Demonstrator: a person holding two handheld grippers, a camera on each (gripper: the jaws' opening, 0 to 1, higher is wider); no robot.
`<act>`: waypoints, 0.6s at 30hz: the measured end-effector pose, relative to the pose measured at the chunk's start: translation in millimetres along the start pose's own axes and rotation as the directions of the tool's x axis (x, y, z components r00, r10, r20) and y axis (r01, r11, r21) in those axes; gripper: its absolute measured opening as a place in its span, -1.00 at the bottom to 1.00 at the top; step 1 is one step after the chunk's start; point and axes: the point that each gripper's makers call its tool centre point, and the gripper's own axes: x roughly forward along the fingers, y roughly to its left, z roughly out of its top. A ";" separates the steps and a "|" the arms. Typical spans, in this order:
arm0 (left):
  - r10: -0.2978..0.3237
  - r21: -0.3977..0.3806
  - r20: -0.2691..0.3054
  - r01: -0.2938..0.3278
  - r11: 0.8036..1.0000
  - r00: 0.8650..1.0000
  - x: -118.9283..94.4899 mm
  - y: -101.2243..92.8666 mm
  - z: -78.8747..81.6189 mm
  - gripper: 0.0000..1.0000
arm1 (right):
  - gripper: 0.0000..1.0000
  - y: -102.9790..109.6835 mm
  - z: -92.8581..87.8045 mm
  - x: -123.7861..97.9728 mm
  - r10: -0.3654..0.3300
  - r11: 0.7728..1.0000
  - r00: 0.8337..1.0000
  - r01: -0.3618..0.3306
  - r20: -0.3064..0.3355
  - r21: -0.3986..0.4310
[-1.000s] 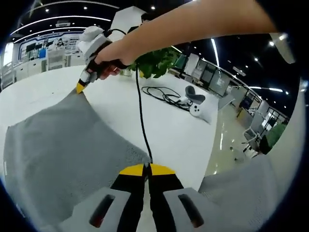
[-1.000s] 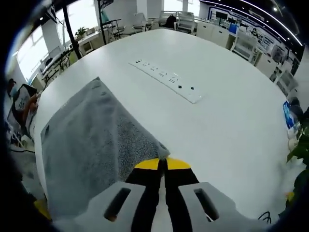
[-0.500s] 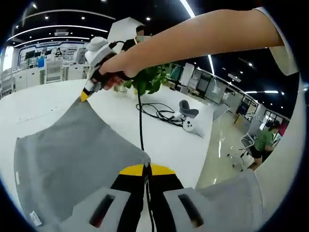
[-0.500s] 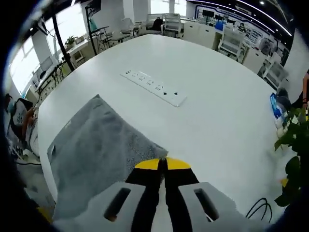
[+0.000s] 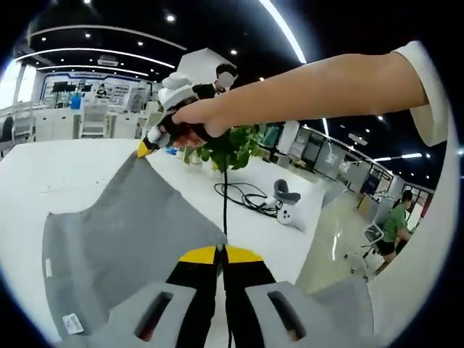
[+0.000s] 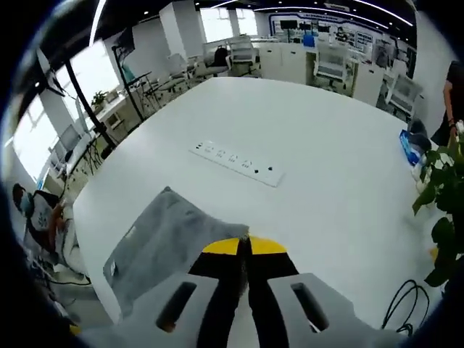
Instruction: Fold the towel on the table until its edges align and the towel forms a compact rectangular stack.
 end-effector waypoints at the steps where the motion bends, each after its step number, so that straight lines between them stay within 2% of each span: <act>1: 0.008 -0.004 0.008 -0.008 1.000 1.000 -5.3 1.7 3.0 -0.96 | -1.00 2.4 2.8 -0.3 0.001 1.000 1.000 -0.001 0.006 0.006; 7: 0.057 -0.026 0.047 -0.056 0.998 0.997 -30.9 20.3 6.8 -0.96 | -1.00 19.6 8.8 -0.6 -0.017 0.999 1.000 0.017 0.005 0.043; 18: 0.130 -0.038 0.058 -0.128 0.991 0.990 -72.6 51.4 -6.6 -0.96 | -1.00 44.2 21.4 13.7 -0.034 0.990 0.999 0.032 0.009 0.134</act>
